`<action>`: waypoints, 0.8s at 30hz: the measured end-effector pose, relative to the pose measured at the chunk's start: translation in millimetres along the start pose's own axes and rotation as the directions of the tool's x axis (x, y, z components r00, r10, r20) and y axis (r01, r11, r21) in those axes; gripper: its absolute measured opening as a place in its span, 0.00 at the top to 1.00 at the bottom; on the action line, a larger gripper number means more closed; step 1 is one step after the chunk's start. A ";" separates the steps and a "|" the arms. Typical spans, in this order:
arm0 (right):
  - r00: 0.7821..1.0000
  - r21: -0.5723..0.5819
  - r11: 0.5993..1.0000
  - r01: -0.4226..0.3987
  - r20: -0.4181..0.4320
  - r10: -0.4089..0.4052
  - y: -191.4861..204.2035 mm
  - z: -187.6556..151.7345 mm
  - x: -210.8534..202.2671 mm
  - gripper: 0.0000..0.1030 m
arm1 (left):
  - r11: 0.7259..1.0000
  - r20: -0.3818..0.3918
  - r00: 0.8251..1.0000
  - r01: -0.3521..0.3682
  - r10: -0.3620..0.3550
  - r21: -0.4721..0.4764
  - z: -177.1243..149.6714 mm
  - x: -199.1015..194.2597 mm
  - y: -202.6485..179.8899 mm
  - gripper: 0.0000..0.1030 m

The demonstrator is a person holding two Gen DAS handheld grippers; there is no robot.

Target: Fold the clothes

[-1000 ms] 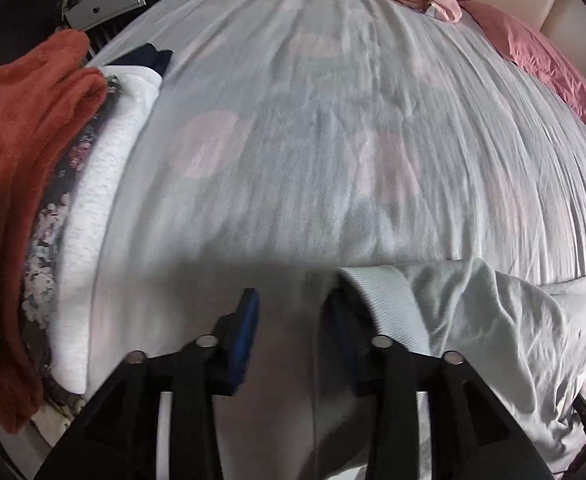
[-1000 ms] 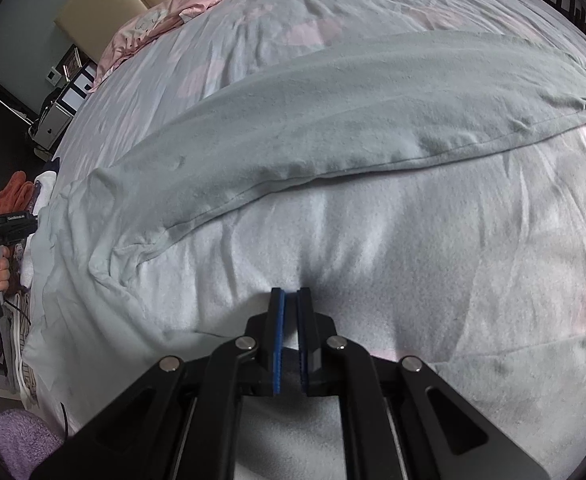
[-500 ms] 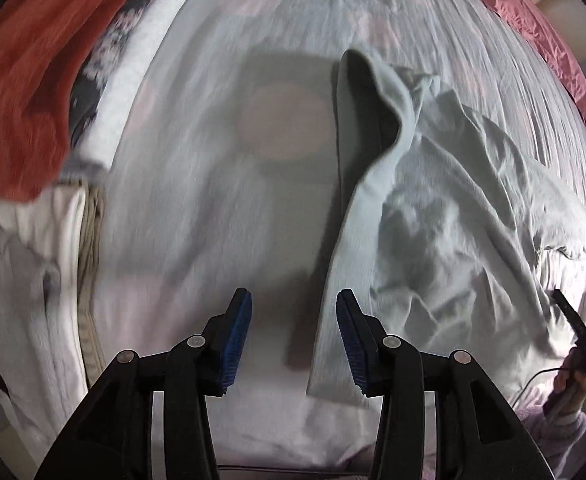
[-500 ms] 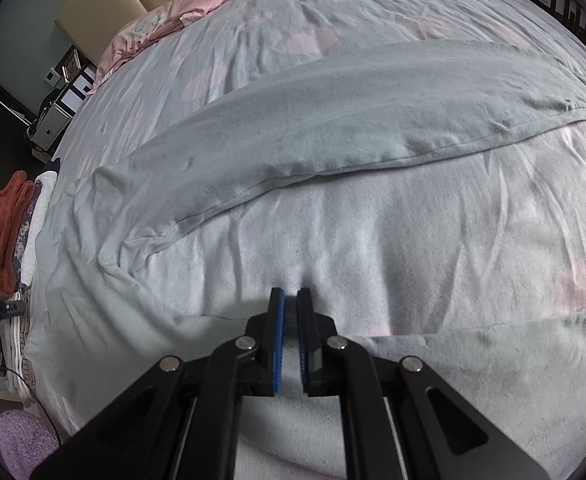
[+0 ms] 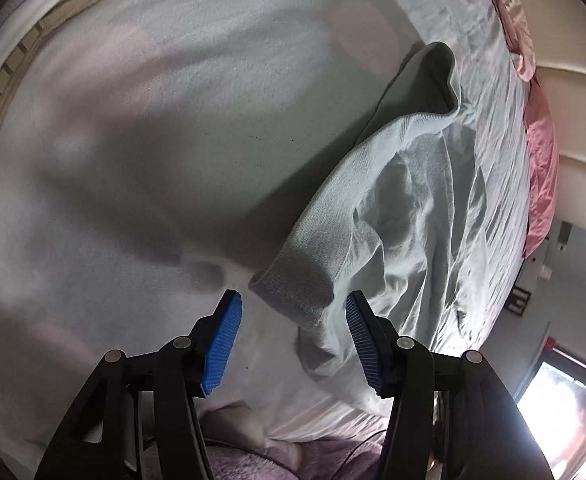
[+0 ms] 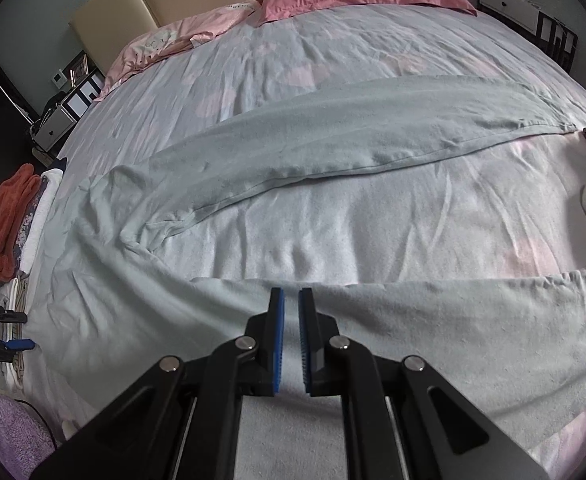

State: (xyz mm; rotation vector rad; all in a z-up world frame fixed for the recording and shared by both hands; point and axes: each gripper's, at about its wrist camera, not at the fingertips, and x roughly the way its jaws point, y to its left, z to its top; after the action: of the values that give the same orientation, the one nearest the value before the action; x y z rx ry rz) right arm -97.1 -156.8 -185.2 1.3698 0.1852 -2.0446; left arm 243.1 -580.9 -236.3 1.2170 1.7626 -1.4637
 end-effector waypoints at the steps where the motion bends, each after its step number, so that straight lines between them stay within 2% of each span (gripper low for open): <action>1: 1.000 0.003 1.000 0.008 0.008 -0.008 -1.8 -2.1 -3.8 0.92 | 1.000 0.031 1.000 0.004 -0.003 -0.022 0.5 0.6 2.3 0.56; 2: 1.000 0.006 1.000 0.016 0.015 -0.016 -3.9 -4.3 -7.8 0.92 | 0.999 0.055 0.998 0.013 -0.011 -0.031 -0.4 1.8 4.3 0.65; 4: 0.999 0.013 1.000 0.028 0.018 -0.028 -7.8 -7.9 -13.0 0.92 | 1.000 0.103 0.995 -0.003 0.003 0.000 -5.0 0.7 0.1 0.69; 6: 0.999 0.022 0.999 0.036 0.014 -0.036 -11.3 -10.1 -15.5 0.92 | 0.997 0.151 0.989 -0.014 0.001 0.081 -12.8 -7.0 -12.9 0.78; 7: 0.999 0.025 0.999 0.040 0.013 -0.040 -11.1 -10.2 -13.5 0.92 | 0.991 0.179 0.984 -0.009 -0.015 0.132 -17.9 -13.5 -21.5 0.79; 9: 0.999 0.019 0.999 0.048 0.009 -0.048 -9.3 -10.6 -10.6 0.92 | 0.968 0.246 0.967 0.003 -0.067 0.252 -31.6 -31.8 -42.2 0.83; 11: 0.998 0.006 0.998 0.057 0.004 -0.057 -6.5 -11.6 -7.3 0.92 | 0.913 0.328 0.939 -0.037 -0.108 0.407 -53.3 -51.5 -66.1 0.88; 13: 0.998 -0.015 0.998 0.065 -0.003 -0.065 -2.4 -13.6 -3.5 0.92 | 0.825 0.395 0.907 -0.108 -0.146 0.554 -76.5 -68.7 -89.7 0.89; 14: 0.998 -0.024 0.998 0.066 -0.007 -0.066 -0.9 -14.7 -2.1 0.92 | 0.776 0.412 0.901 -0.160 -0.138 0.610 -86.7 -72.0 -100.2 0.89; 15: 0.998 -0.027 0.997 0.066 -0.010 -0.066 -0.4 -15.3 -1.2 0.92 | 0.748 0.421 0.902 -0.216 -0.093 0.628 -89.8 -69.6 -106.1 0.89; 16: 0.998 -0.030 0.997 0.066 -0.014 -0.066 0.0 -15.7 -0.3 0.92 | 0.732 0.426 0.904 -0.275 -0.024 0.624 -87.1 -64.5 -107.8 0.89; 18: 0.998 -0.027 0.998 0.064 -0.016 -0.064 -0.3 -15.5 0.9 0.92 | 0.687 0.436 0.893 -0.388 0.113 0.615 -81.7 -54.1 -111.1 0.90; 19: 0.998 -0.025 0.998 0.064 -0.017 -0.064 -0.6 -15.3 1.6 0.92 | 0.676 0.432 0.885 -0.426 0.173 0.601 -79.0 -47.3 -106.6 0.91; 21: 0.998 -0.021 0.998 0.063 -0.018 -0.064 -1.7 -15.5 1.5 0.92 | 0.683 0.403 0.873 -0.473 0.276 0.556 -73.5 -30.6 -85.3 0.91; 24: 0.998 -0.017 0.998 0.062 -0.019 -0.062 -3.0 -16.1 1.1 0.92 | 0.717 0.327 0.863 -0.503 0.385 0.484 -56.3 -14.8 -65.2 0.91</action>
State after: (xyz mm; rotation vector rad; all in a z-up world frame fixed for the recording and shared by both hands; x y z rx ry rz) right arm -86.7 -147.6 -193.9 1.3901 0.2561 -2.0765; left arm 199.7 -531.7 -178.5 1.5710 0.8136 -1.7651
